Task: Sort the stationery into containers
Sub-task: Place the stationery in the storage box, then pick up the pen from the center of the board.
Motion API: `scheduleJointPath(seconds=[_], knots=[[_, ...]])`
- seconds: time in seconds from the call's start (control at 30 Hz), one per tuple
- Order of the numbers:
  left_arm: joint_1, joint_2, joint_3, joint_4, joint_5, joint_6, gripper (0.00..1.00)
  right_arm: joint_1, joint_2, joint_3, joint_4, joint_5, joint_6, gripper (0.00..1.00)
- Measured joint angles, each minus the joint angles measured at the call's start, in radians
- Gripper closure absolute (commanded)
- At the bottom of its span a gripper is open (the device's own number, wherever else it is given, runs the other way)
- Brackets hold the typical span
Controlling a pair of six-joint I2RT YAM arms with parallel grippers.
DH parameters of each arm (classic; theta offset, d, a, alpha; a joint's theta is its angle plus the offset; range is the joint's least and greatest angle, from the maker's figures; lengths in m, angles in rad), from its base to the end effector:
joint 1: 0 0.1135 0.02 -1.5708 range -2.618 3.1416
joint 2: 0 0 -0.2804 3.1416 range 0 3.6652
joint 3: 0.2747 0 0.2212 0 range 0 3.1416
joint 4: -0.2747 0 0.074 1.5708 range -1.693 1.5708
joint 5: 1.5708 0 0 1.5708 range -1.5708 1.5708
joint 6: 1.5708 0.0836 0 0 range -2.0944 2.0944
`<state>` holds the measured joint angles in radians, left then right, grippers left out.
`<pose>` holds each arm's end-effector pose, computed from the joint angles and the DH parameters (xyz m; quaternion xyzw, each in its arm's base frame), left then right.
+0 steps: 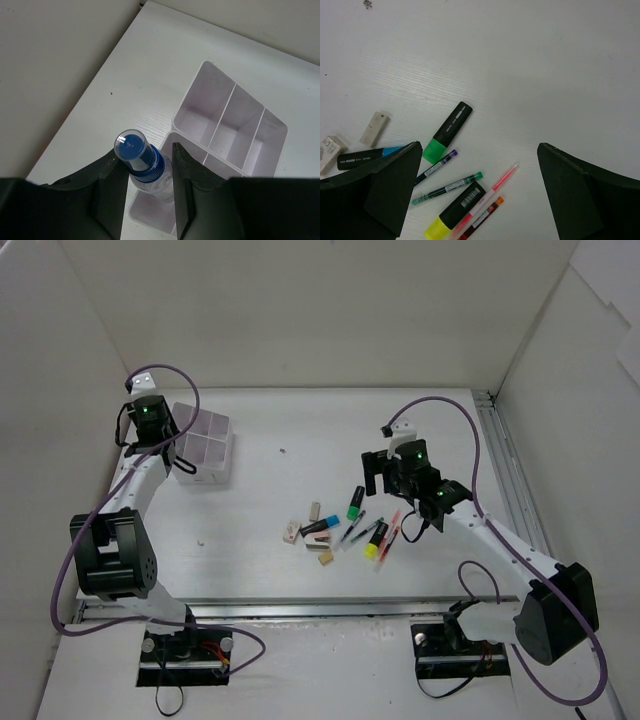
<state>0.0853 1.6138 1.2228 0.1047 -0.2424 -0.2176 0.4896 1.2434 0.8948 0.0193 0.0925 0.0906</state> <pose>0.3974 0.0541 0.3242 -0.1915 0.7749 0.0573 0.5997 0.2677 0.1339 0.3118 -0.1347 0.8018 0.1302 0.5675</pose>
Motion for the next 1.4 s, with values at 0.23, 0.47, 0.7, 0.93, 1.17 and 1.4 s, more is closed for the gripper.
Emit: scheduleJointPath(seconds=[0.23, 0.47, 0.7, 0.93, 1.17, 1.4], knots=[[0.000, -0.013, -0.019, -0.019, 0.001, -0.002, 0.34, -0.006, -0.018, -0.025, -0.026, 0.014, 0.015, 0.02], [-0.018, -0.135, -0.030, -0.096, 0.014, 0.000, 0.01, -0.006, -0.070, -0.038, -0.054, 0.015, 0.038, 0.02], [-0.035, -0.336, -0.025, -0.268, 0.184, -0.069, 0.00, -0.007, -0.079, -0.075, -0.121, 0.015, 0.099, 0.02], [-0.035, -0.605, -0.187, -0.380, 0.351, -0.178, 0.00, -0.032, -0.092, -0.128, -0.200, 0.026, 0.185, 0.02], [-0.035, -0.642, -0.225, -0.486, 0.370, -0.230, 0.01, -0.045, -0.064, -0.126, -0.207, 0.005, 0.212, 0.02], [-0.035, -0.638, -0.225, -0.508, 0.381, -0.237, 0.00, -0.045, -0.006, -0.098, -0.211, 0.009, 0.256, 0.02]])
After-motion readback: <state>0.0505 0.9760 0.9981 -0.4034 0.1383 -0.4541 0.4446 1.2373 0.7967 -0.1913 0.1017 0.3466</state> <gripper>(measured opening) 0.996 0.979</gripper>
